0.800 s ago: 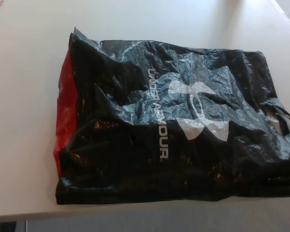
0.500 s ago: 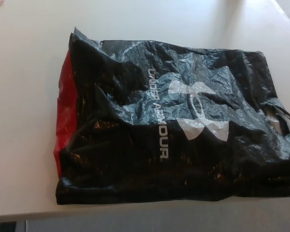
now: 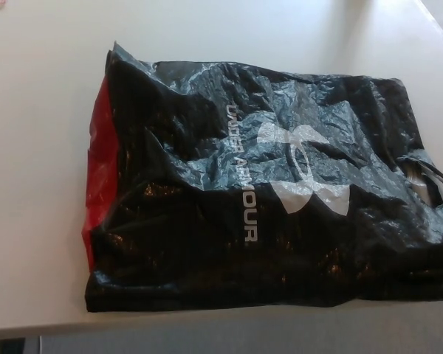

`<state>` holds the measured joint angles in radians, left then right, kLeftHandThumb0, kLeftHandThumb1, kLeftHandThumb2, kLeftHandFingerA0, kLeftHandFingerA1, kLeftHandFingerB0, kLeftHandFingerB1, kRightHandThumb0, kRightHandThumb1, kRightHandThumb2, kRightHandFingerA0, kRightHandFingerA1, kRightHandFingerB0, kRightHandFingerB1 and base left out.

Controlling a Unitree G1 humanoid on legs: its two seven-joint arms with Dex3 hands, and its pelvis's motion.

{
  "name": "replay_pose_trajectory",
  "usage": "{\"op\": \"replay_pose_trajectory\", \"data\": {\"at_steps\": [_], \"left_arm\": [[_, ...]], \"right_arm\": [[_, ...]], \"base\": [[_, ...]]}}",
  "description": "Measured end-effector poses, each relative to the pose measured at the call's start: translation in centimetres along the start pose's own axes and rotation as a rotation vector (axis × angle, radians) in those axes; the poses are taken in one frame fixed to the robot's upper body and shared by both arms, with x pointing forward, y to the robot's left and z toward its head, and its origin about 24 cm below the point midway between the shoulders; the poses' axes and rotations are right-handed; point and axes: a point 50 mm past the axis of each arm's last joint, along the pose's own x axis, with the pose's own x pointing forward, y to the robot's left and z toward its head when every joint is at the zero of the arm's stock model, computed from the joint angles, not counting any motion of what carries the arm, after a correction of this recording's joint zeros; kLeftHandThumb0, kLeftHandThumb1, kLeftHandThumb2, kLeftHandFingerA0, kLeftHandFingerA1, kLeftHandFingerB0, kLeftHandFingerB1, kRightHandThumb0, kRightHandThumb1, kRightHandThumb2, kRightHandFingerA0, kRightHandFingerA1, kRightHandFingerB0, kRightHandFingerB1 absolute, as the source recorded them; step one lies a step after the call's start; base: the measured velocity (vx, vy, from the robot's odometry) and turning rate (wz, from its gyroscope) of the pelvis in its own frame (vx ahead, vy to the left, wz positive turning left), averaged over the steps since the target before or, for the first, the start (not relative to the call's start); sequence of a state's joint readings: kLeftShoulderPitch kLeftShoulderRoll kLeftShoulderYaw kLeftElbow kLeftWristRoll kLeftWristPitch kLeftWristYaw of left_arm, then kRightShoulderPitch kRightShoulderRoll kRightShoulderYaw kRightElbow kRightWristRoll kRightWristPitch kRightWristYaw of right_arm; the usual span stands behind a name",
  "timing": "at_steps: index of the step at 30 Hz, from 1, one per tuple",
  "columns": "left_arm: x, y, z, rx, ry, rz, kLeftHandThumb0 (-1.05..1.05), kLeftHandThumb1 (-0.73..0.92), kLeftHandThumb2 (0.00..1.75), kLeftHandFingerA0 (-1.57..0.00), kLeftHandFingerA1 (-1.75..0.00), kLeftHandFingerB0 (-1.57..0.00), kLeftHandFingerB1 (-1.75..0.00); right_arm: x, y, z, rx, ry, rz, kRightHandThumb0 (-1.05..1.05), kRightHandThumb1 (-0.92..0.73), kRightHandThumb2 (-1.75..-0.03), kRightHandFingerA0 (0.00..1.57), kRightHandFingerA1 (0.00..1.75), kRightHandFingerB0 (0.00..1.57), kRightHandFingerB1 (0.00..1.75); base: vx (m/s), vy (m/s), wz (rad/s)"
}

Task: A plastic bag is kept in the middle of the desk and the robot uses both its hands to grab the bag from the left and right and brings its hands close together to compress the bag

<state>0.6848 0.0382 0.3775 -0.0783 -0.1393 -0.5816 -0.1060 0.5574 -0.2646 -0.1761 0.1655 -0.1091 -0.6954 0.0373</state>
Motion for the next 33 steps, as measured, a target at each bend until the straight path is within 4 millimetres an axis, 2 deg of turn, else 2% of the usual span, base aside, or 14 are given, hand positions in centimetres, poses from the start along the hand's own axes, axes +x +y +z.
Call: {"op": "replay_pose_trajectory", "data": {"at_steps": [8,11,13,14,17,20,21,23,26,28,29,30,31,33], "left_arm": [[1.4,2.0,3.5,0.074,-0.202,0.067,-0.53,0.92,0.72,-0.28,-0.41,-0.18,-0.33],[2.9,3.5,7.6,0.136,-0.407,0.104,-0.55,0.92,0.68,-0.32,-0.43,-0.20,-0.34],[3.3,4.0,9.3,0.158,-0.489,0.117,-0.56,0.91,0.66,-0.32,-0.42,-0.20,-0.33],[3.6,4.5,11.4,0.185,-0.594,0.131,-0.55,0.90,0.66,-0.33,-0.44,-0.21,-0.36],[4.4,5.5,16.6,0.256,-0.846,0.159,-0.61,0.89,0.65,-0.37,-0.47,-0.26,-0.39],[5.1,5.7,19.2,0.280,-0.977,0.172,-0.60,0.67,1.06,-0.30,-0.58,-0.23,-0.53],[5.5,5.8,20.0,0.283,-1.015,0.177,-0.58,0.68,1.05,-0.28,-0.58,-0.24,-0.53],[6.3,5.9,21.0,0.277,-1.056,0.186,-0.58,0.69,1.05,-0.32,-0.58,-0.24,-0.52],[7.9,6.3,21.9,0.253,-1.085,0.206,-0.55,0.66,1.06,-0.36,-0.61,-0.23,-0.52],[9.4,6.7,22.1,0.225,-1.076,0.226,-0.54,0.86,0.66,-0.36,-0.49,-0.33,-0.41],[10.1,6.9,22.1,0.211,-1.062,0.233,-0.58,0.67,1.08,-0.39,-0.63,-0.26,-0.53],[10.9,7.0,22.1,0.199,-1.045,0.239,-0.62,0.84,0.65,-0.41,-0.54,-0.36,-0.43],[11.6,7.1,21.9,0.188,-1.023,0.245,-0.65,0.66,1.06,-0.33,-0.61,-0.25,-0.53],[13.2,7.1,21.2,0.161,-0.971,0.252,-0.60,0.67,1.07,-0.33,-0.60,-0.24,-0.53]], "right_arm": [[2.4,-2.4,2.9,-0.040,-0.238,-0.125,-0.61,-0.79,-0.67,0.06,0.21,0.08,0.22],[4.6,-4.4,6.2,-0.062,-0.435,-0.211,-0.69,-0.61,-0.95,0.03,0.33,0.06,0.29],[5.3,-5.2,7.6,-0.073,-0.508,-0.244,-0.67,-0.79,-0.66,0.09,0.28,0.11,0.19],[5.9,-6.3,9.3,-0.086,-0.596,-0.281,-0.71,-0.67,-1.04,0.02,0.35,0.02,0.27],[6.9,-9.0,13.6,-0.131,-0.784,-0.362,-0.73,-0.70,-1.08,0.01,0.37,0.00,0.25],[7.5,-10.5,16.1,-0.148,-0.881,-0.405,-0.74,-0.67,-1.07,0.02,0.44,0.02,0.27],[7.9,-10.9,17.0,-0.143,-0.908,-0.420,-0.75,-0.90,-0.68,0.08,0.38,0.08,0.24],[8.5,-11.3,18.0,-0.134,-0.939,-0.440,-0.78,-0.74,-1.14,0.00,0.39,0.06,0.27],[9.6,-12.0,19.3,-0.119,-0.967,-0.465,-0.79,-0.77,-1.13,0.02,0.38,0.04,0.27],[10.8,-12.5,19.9,-0.097,-0.960,-0.478,-0.76,-0.92,-0.77,0.02,0.36,0.06,0.26],[11.4,-12.8,20.0,-0.085,-0.948,-0.482,-0.74,-0.92,-0.75,0.03,0.34,0.07,0.27],[12.1,-13.0,20.0,-0.072,-0.932,-0.487,-0.77,-0.92,-0.74,0.03,0.31,0.09,0.27],[12.7,-13.2,19.9,-0.056,-0.910,-0.492,-0.72,-0.92,-0.73,0.07,0.37,0.10,0.29],[14.1,-13.6,19.5,-0.021,-0.858,-0.496,-0.73,-0.92,-0.73,0.06,0.37,0.09,0.29]], "base": [[0.00,0.000,0.00],[0.00,0.000,0.00],[0.00,0.000,0.00],[0.00,0.000,0.00],[0.00,0.000,0.00],[0.00,0.000,0.00],[0.00,0.000,0.00],[0.00,0.000,0.00],[0.00,0.000,0.00],[0.00,0.000,0.00],[0.00,0.000,0.00],[0.00,0.000,0.00],[0.00,0.000,0.00],[0.00,0.000,0.00]]}}
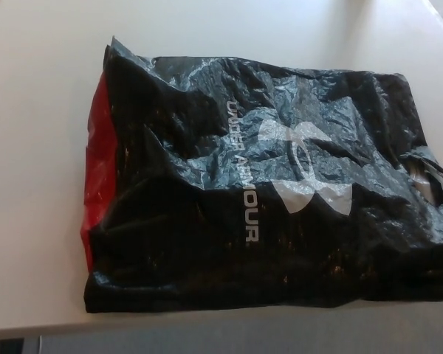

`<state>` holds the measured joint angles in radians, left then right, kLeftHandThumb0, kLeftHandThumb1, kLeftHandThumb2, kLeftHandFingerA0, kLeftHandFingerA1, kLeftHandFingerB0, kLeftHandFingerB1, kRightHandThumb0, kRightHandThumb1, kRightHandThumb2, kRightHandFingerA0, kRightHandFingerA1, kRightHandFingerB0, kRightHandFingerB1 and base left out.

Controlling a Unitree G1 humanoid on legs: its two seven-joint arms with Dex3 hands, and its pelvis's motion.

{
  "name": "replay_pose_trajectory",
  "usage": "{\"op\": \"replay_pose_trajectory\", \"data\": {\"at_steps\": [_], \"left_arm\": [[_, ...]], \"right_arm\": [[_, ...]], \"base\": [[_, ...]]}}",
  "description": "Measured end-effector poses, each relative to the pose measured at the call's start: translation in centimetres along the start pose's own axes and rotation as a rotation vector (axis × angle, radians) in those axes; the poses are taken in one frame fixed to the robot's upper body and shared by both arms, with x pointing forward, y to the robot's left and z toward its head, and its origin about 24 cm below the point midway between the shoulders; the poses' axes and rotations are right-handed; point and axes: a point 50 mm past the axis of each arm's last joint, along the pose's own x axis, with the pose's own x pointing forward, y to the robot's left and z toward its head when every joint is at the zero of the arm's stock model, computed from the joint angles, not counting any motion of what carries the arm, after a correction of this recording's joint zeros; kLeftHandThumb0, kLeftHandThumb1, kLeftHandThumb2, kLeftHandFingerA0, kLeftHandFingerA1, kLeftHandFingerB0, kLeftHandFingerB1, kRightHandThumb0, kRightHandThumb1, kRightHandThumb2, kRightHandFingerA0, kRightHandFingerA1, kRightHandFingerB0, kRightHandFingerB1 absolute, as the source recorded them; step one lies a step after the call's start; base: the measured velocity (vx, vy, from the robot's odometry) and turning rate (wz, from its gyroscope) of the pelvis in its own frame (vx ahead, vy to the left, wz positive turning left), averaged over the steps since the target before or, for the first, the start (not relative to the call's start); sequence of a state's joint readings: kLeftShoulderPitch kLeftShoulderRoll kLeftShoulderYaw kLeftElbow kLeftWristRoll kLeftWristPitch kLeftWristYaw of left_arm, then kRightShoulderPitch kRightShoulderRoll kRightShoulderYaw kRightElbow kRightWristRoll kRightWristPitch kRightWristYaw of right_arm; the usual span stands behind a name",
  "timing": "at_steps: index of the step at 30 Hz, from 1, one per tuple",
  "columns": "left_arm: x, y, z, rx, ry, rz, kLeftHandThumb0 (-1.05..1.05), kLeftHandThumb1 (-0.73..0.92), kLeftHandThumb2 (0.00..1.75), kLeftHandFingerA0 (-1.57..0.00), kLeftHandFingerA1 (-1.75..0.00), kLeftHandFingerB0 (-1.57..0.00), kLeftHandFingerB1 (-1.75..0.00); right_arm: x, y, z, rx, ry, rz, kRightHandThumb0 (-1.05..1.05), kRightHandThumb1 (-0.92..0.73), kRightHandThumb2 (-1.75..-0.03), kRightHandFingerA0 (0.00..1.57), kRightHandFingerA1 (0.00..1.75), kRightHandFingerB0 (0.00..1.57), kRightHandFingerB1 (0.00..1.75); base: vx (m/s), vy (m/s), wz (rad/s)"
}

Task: A plastic bag is kept in the middle of the desk and the robot uses both its hands to grab the bag from the left and right and brings its hands close together to compress the bag

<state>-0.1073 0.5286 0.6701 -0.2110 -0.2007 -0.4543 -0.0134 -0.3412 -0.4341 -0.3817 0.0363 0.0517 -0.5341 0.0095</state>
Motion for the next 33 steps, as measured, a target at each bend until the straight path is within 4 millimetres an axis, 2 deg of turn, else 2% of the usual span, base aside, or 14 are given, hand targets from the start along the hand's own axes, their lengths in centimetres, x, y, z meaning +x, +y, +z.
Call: {"op": "replay_pose_trajectory", "data": {"at_steps": [1,2,3,6,7,12,19,21,24,29,31,32,33], "left_arm": [[0.0,-0.3,-0.9,-0.009,0.034,0.000,-0.58,0.89,0.66,-0.36,-0.52,-0.32,-0.43],[-0.2,-0.7,-1.6,-0.015,0.064,-0.002,-0.58,0.89,0.66,-0.36,-0.52,-0.32,-0.43],[-0.3,-1.0,-2.2,-0.018,0.087,-0.005,-0.55,0.88,0.66,-0.34,-0.50,-0.32,-0.42],[-1.4,-2.1,-4.4,-0.034,0.189,-0.018,-0.47,0.88,0.69,-0.30,-0.47,-0.32,-0.44],[-1.8,-2.6,-5.0,-0.042,0.222,-0.023,-0.44,0.89,0.69,-0.31,-0.48,-0.31,-0.44],[-4.7,-4.9,-7.8,-0.097,0.391,-0.039,-0.46,0.90,0.69,-0.28,-0.44,-0.29,-0.40],[-9.9,-8.3,-11.4,-0.175,0.661,-0.051,-0.51,0.88,0.68,-0.26,-0.41,-0.29,-0.37],[-11.3,-9.2,-12.2,-0.184,0.736,-0.058,-0.52,0.91,0.67,-0.30,-0.42,-0.28,-0.36],[-12.7,-10.7,-12.9,-0.195,0.810,-0.079,-0.50,0.89,0.68,-0.26,-0.41,-0.28,-0.37],[-12.4,-13.4,-13.2,-0.214,0.833,-0.143,-0.53,0.90,0.66,-0.24,-0.40,-0.26,-0.35],[-12.3,-14.5,-13.2,-0.225,0.843,-0.161,-0.53,0.92,0.68,-0.22,-0.40,-0.23,-0.34],[-12.5,-15.2,-13.2,-0.234,0.852,-0.171,-0.27,0.65,1.17,-0.11,-0.53,-0.08,-0.50],[-12.6,-15.7,-13.1,-0.241,0.861,-0.178,-0.27,0.65,1.17,-0.11,-0.53,-0.08,-0.50]], "right_arm": [[0.2,0.2,-0.8,0.008,0.038,-0.004,-0.67,-0.74,-1.09,0.01,0.47,0.07,0.42],[0.2,0.4,-1.6,0.015,0.073,-0.005,-0.67,-0.74,-1.09,0.01,0.47,0.07,0.42],[0.2,0.5,-2.1,0.019,0.099,-0.005,-0.34,-0.64,-1.17,0.01,0.51,0.00,0.49],[-0.5,1.2,-4.5,0.034,0.218,-0.002,-0.35,-0.61,-1.16,0.00,0.49,0.00,0.48],[-0.8,1.5,-5.2,0.038,0.254,0.003,-0.68,-0.92,-0.69,0.20,0.38,0.18,0.34],[-3.5,3.1,-8.6,0.040,0.449,0.031,-0.62,-0.92,-0.67,0.19,0.35,0.18,0.33],[-8.9,5.8,-12.5,0.021,0.746,0.088,-0.66,-0.91,-0.67,0.18,0.35,0.18,0.33],[-10.2,6.8,-13.1,0.019,0.813,0.108,-0.66,-0.92,-0.65,0.19,0.35,0.19,0.32],[-11.7,8.5,-13.4,0.014,0.872,0.147,-0.61,-0.92,-0.68,0.18,0.35,0.19,0.33],[-11.3,11.3,-13.1,0.048,0.871,0.185,-0.64,-0.92,-0.67,0.18,0.33,0.20,0.32],[-10.9,12.4,-12.8,0.065,0.862,0.197,-0.63,-0.92,-0.68,0.17,0.32,0.19,0.32],[-10.7,13.0,-12.6,0.076,0.857,0.203,-0.33,-0.63,-1.16,0.00,0.49,0.00,0.48],[-10.7,13.5,-12.5,0.083,0.855,0.210,-0.33,-0.63,-1.16,0.00,0.49,0.00,0.48]], "base": [[0.00,0.000,0.00],[0.00,0.000,0.00],[0.00,0.000,0.00],[0.00,0.000,0.00],[0.00,0.000,0.00],[0.00,0.000,0.00],[0.00,0.000,0.00],[0.00,0.000,0.00],[0.00,0.000,0.00],[0.00,0.000,0.00],[0.00,0.000,0.00],[0.00,0.000,0.00],[0.00,0.000,0.00]]}}
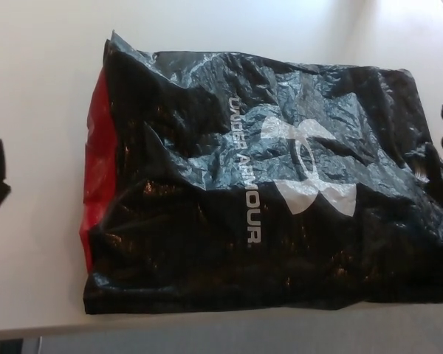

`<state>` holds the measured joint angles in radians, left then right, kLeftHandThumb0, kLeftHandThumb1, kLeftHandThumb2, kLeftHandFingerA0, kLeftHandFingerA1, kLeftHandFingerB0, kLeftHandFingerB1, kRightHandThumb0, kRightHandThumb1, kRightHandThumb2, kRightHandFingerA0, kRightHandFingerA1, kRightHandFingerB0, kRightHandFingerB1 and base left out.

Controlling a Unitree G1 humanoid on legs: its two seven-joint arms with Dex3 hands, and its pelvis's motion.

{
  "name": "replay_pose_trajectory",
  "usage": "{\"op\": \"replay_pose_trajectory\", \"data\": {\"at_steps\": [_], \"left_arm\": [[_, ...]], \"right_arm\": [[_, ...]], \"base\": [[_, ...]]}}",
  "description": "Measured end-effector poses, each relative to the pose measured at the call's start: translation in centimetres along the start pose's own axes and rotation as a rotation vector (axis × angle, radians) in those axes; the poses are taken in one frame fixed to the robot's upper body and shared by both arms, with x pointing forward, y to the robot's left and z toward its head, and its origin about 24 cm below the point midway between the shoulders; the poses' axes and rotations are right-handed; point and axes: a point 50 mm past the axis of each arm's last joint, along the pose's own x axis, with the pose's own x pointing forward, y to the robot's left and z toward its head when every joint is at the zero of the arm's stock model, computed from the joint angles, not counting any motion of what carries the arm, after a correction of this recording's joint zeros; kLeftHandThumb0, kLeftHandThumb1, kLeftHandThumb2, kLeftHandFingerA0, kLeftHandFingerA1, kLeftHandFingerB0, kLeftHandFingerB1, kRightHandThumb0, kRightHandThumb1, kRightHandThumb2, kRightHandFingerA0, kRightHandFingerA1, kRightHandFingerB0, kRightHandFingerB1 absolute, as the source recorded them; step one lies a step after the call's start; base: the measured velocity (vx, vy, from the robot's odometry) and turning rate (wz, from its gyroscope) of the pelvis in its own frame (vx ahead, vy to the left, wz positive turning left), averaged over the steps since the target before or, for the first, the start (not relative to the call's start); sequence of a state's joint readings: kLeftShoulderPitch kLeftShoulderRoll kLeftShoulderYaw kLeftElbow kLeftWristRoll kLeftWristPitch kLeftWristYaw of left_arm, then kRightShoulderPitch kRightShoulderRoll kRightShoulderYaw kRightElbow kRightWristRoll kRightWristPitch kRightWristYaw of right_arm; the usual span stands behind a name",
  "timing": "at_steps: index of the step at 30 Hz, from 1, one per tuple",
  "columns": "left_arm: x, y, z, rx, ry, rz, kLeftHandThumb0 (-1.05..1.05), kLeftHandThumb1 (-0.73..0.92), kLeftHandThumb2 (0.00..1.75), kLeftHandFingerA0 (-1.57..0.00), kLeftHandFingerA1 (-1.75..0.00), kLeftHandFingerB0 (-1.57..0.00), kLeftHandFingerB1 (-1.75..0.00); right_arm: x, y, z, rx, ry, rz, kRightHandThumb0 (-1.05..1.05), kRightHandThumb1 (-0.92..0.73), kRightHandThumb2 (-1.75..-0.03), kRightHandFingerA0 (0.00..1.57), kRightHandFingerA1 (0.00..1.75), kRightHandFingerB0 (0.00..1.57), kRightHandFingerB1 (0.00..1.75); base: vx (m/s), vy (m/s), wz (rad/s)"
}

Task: A plastic bag is kept in the middle of the desk and the robot uses both its hands to grab the bag from the left and right and brings its hands close together to compress the bag

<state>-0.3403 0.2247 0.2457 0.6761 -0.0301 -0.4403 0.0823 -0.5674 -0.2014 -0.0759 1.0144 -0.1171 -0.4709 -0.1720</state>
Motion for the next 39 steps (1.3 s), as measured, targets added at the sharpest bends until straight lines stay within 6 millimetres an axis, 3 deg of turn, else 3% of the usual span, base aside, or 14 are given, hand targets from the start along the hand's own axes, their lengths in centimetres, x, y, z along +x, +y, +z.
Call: {"op": "replay_pose_trajectory", "data": {"at_steps": [1,3,4,5,8,10,11,12,13,17,18,30,32,39], "left_arm": [[-0.1,-0.8,-0.3,-0.006,0.015,-0.013,-0.54,0.92,0.69,-0.21,-0.41,-0.23,-0.34],[-0.3,-1.9,-0.8,-0.015,0.042,-0.026,-0.56,0.92,0.71,-0.25,-0.43,-0.24,-0.35],[-0.4,-2.4,-1.0,-0.021,0.054,-0.032,-0.58,0.89,0.66,-0.31,-0.41,-0.30,-0.34],[-0.5,-3.3,-1.2,-0.032,0.069,-0.039,-0.59,0.92,0.70,-0.19,-0.40,-0.20,-0.34],[-0.7,-5.2,-1.5,-0.064,0.096,-0.051,-0.61,0.92,0.74,-0.16,-0.40,-0.18,-0.34],[-0.9,-6.6,-1.6,-0.078,0.115,-0.068,-0.62,0.92,0.75,-0.19,-0.41,-0.19,-0.34],[-0.9,-7.4,-1.7,-0.087,0.123,-0.075,-0.62,0.91,0.75,-0.16,-0.40,-0.19,-0.34],[-1.0,-7.9,-1.7,-0.098,0.130,-0.080,-0.61,0.92,0.76,-0.16,-0.40,-0.18,-0.34],[-1.1,-8.6,-1.7,-0.109,0.139,-0.085,-0.30,0.69,1.20,-0.03,-0.50,-0.01,-0.47],[-1.7,-10.7,-1.8,-0.143,0.168,-0.101,-0.29,0.70,1.22,-0.02,-0.50,0.00,-0.48],[-1.9,-11.2,-1.9,-0.156,0.179,-0.103,-0.67,0.83,1.11,-0.09,-0.48,-0.03,-0.40],[-4.7,-17.8,-0.7,-0.361,0.255,-0.154,-0.55,0.91,1.18,-0.03,-0.45,-0.05,-0.31],[-5.2,-18.8,-0.3,-0.384,0.260,-0.169,-0.52,0.92,0.96,-0.09,-0.34,-0.05,-0.26],[-5.4,-19.6,0.1,-0.394,0.258,-0.182,-0.54,0.92,0.96,-0.06,-0.37,-0.04,-0.24]], "right_arm": [[0.0,0.6,0.1,0.003,0.000,0.015,-0.33,-0.64,-1.17,0.00,0.50,0.00,0.48],[-0.1,1.7,0.2,0.015,0.005,0.037,-0.32,-0.65,-1.17,0.00,0.50,0.00,0.48],[-0.1,2.1,0.3,0.020,0.007,0.048,-0.61,-0.86,-0.65,0.20,0.33,0.21,0.33],[-0.2,2.8,0.3,0.025,0.010,0.064,-0.33,-0.65,-1.17,0.00,0.50,0.00,0.49],[-0.3,4.1,0.5,0.040,0.016,0.094,-0.34,-0.63,-1.16,0.00,0.50,0.00,0.49],[-0.4,5.1,0.6,0.049,0.022,0.119,-0.72,-0.71,-1.02,0.02,0.42,0.02,0.41],[-0.5,5.6,0.6,0.054,0.027,0.131,-0.64,-0.92,-0.68,0.12,0.32,0.12,0.30],[-0.6,6.0,0.6,0.059,0.030,0.140,-0.34,-0.62,-1.16,0.00,0.50,0.00,0.49],[-0.7,6.5,0.7,0.065,0.032,0.152,-0.34,-0.61,-1.16,0.00,0.50,0.00,0.49],[-1.0,8.0,1.0,0.071,0.033,0.180,-0.74,-0.72,-1.06,0.08,0.46,0.04,0.42],[-1.0,8.3,1.1,0.075,0.032,0.184,-0.80,-0.76,-1.06,0.04,0.43,0.05,0.40],[-2.2,12.6,3.3,0.157,-0.007,0.252,-0.68,-0.76,-1.13,0.01,0.42,0.05,0.37],[-2.2,13.1,3.8,0.164,-0.029,0.265,-0.68,-0.76,-1.13,0.00,0.42,0.05,0.36],[-2.1,13.5,5.1,0.181,-0.078,0.272,-0.70,-0.76,-1.11,0.05,0.47,0.00,0.38]], "base": [[0.00,0.000,0.00],[0.00,0.000,0.00],[0.00,0.000,0.00],[0.00,0.000,0.00],[0.00,0.000,0.00],[0.00,0.000,0.00],[0.00,0.000,0.00],[0.00,0.000,0.00],[0.00,0.000,0.00],[0.00,0.000,0.00],[0.00,0.000,0.00],[0.00,0.000,0.00],[0.00,0.000,0.00],[0.00,0.000,0.00]]}}
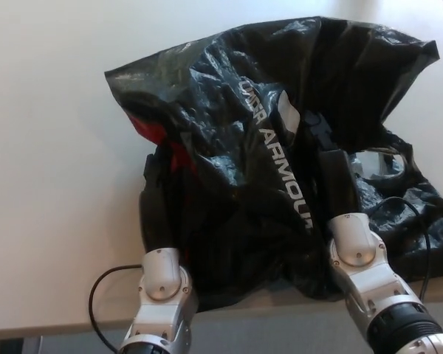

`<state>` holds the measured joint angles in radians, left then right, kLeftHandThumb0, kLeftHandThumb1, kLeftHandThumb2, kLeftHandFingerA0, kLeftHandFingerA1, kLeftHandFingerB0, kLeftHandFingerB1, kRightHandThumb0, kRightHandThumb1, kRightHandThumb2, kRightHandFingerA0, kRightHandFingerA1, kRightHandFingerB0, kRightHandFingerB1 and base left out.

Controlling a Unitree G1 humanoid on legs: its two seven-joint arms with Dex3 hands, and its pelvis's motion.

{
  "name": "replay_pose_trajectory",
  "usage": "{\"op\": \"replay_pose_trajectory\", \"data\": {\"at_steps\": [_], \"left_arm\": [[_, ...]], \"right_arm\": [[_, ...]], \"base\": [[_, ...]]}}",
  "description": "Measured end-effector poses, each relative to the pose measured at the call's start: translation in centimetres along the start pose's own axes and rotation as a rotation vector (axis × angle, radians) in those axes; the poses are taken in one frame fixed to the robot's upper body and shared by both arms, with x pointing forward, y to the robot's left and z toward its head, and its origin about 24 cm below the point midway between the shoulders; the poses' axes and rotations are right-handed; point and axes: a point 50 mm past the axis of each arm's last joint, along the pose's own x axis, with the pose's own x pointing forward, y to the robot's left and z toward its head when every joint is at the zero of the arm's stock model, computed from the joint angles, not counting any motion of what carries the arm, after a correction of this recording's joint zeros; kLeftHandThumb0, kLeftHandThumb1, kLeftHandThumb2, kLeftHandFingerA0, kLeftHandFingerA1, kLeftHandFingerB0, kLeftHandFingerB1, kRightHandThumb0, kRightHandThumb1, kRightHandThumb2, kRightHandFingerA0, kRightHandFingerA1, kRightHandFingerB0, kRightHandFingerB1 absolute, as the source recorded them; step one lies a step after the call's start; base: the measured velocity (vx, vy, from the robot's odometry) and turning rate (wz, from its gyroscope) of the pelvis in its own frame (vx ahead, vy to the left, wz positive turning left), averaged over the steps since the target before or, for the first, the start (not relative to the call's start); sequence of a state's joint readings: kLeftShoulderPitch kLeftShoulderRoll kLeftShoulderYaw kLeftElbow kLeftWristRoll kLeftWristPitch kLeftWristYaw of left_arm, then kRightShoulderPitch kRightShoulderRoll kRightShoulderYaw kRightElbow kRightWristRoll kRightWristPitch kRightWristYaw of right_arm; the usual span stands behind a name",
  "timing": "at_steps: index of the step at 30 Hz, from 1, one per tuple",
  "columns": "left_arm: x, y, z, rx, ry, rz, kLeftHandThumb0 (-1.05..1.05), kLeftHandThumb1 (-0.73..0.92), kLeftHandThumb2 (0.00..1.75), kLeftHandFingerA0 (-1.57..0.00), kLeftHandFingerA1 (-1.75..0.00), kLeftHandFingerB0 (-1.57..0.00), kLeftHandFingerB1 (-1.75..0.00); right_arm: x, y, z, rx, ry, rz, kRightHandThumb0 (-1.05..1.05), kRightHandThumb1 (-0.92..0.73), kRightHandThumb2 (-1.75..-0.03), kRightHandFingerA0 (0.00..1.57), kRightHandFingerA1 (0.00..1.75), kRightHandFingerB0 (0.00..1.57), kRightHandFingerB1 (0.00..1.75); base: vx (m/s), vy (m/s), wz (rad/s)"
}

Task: A plastic bag is kept in the middle of the desk and the robot uses both its hands to grab the bag from the left and right and brings its hands close together to compress the bag

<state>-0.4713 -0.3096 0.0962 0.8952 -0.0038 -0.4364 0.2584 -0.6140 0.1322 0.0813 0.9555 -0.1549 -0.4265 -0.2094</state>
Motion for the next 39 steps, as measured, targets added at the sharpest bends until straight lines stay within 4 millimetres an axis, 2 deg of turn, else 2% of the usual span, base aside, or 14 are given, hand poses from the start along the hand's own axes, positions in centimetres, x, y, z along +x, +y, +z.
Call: {"op": "replay_pose_trajectory", "data": {"at_steps": [14,15,16,17,21,22,24,25,31,32,33,34,38,39], "left_arm": [[-0.2,-0.8,0.6,0.003,-0.036,-0.024,-0.61,0.92,1.17,0.00,-0.26,-0.09,-0.32],[-0.2,-0.9,0.7,0.004,-0.041,-0.023,-0.61,0.92,1.19,0.00,-0.25,-0.09,-0.30],[-0.2,-1.0,0.8,0.006,-0.045,-0.023,-0.54,0.92,1.00,0.00,-0.19,-0.03,-0.26],[-0.3,-1.0,0.8,0.009,-0.048,-0.024,-0.54,0.92,1.01,0.00,-0.19,-0.02,-0.26],[-0.6,-1.1,0.7,0.029,-0.057,-0.033,-0.53,0.91,1.17,0.00,-0.28,-0.03,-0.33],[-0.6,-1.1,0.7,0.029,-0.055,-0.031,-0.56,0.92,1.17,0.00,-0.26,-0.05,-0.31],[-0.6,-1.1,0.6,0.029,-0.055,-0.030,-0.57,0.92,1.17,0.00,-0.26,-0.06,-0.32],[-0.6,-1.1,0.6,0.029,-0.055,-0.030,-0.60,0.92,1.15,0.00,-0.24,-0.08,-0.30],[-0.6,-1.0,0.7,0.046,-0.061,-0.034,-0.50,0.92,0.99,-0.03,-0.23,-0.04,-0.26],[-0.6,-1.0,0.7,0.044,-0.063,-0.036,-0.55,0.92,1.04,-0.08,-0.44,-0.02,-0.24],[-0.6,-1.0,0.7,0.042,-0.067,-0.039,-0.55,0.92,1.04,-0.08,-0.44,-0.02,-0.24],[-0.6,-1.0,0.8,0.041,-0.069,-0.041,-0.59,0.92,1.05,-0.09,-0.46,-0.03,-0.24],[-0.3,-0.6,1.6,0.063,-0.110,-0.045,-0.59,0.92,0.99,-0.10,-0.45,-0.05,-0.25],[-0.1,-0.4,1.9,0.071,-0.123,-0.046,-0.57,0.86,1.16,-0.06,-0.48,-0.02,-0.35]], "right_arm": [[-0.1,3.0,2.5,0.064,-0.104,0.086,-0.80,-0.79,-1.12,0.11,0.51,0.00,0.32],[-0.2,3.1,2.7,0.069,-0.112,0.093,-0.71,-0.92,-0.72,0.13,0.40,0.08,0.25],[-0.2,3.2,2.7,0.075,-0.115,0.097,-0.70,-0.92,-0.73,0.12,0.39,0.09,0.23],[-0.3,3.3,2.8,0.079,-0.115,0.100,-0.73,-0.77,-1.12,0.13,0.52,0.00,0.33],[-0.7,3.4,2.2,0.100,-0.097,0.112,-0.72,-0.79,-1.13,0.13,0.52,0.00,0.33],[-0.9,3.4,2.0,0.102,-0.089,0.114,-0.67,-0.92,-0.78,0.13,0.42,0.07,0.26],[-1.0,3.4,1.9,0.102,-0.085,0.117,-0.71,-0.92,-0.81,0.14,0.43,0.06,0.25],[-1.0,3.4,1.8,0.102,-0.085,0.118,-0.72,-0.79,-1.11,0.12,0.51,0.00,0.32],[-1.0,3.1,1.7,0.130,-0.077,0.117,-0.68,-0.75,-1.10,0.04,0.47,0.02,0.35],[-0.9,3.0,1.7,0.136,-0.075,0.117,-0.73,-0.92,-0.72,0.10,0.35,0.10,0.24],[-0.9,2.9,1.6,0.144,-0.073,0.116,-0.73,-0.92,-0.72,0.10,0.35,0.10,0.24],[-0.9,2.7,1.6,0.146,-0.072,0.115,-0.81,-0.78,-1.11,0.12,0.49,0.00,0.34],[-0.7,1.1,1.3,0.123,-0.069,0.094,-0.34,-0.60,-1.16,0.00,0.50,0.00,0.49],[-0.6,0.6,1.2,0.112,-0.069,0.085,-0.78,-0.75,-1.09,0.12,0.48,0.02,0.37]], "base": [[0.00,0.000,0.00],[0.00,0.000,0.00],[0.00,0.000,0.00],[0.00,0.000,0.00],[0.00,0.000,0.00],[0.00,0.000,0.00],[0.00,0.000,0.00],[0.00,0.000,0.00],[0.00,0.000,0.00],[0.00,0.000,0.00],[0.00,0.000,0.00],[0.00,0.000,0.00],[0.00,0.000,0.00],[0.00,0.000,0.00]]}}
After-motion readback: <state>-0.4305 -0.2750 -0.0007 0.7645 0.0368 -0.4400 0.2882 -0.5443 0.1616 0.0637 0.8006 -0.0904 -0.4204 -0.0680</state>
